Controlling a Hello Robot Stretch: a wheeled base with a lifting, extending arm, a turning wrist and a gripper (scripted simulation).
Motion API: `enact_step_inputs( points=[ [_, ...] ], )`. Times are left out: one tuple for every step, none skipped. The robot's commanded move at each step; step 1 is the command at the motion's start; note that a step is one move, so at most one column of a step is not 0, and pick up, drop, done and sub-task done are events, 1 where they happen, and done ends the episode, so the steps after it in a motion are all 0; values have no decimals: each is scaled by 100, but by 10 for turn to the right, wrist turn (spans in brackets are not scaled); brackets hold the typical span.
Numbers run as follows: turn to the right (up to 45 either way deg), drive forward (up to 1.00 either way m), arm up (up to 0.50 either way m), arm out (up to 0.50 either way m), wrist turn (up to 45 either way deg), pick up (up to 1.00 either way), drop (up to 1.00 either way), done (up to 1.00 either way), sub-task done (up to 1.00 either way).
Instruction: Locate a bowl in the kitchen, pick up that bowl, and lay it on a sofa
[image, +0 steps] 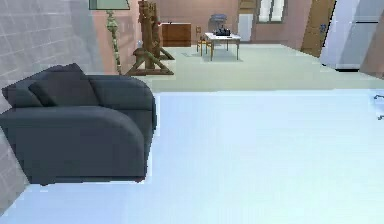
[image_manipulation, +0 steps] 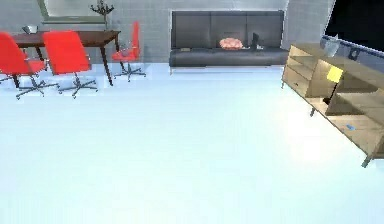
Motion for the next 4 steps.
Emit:
enact_step_inputs(
  points=[
    [0, 100, 0, 0, 0, 0, 0, 0, 0],
    [-30, 0, 0, 0, 0, 0, 0, 0, 0],
    [0, 15, 0, 0, 0, 0, 0, 0, 0],
    [0, 100, 0, 0, 0, 0, 0, 0, 0]
  ],
)
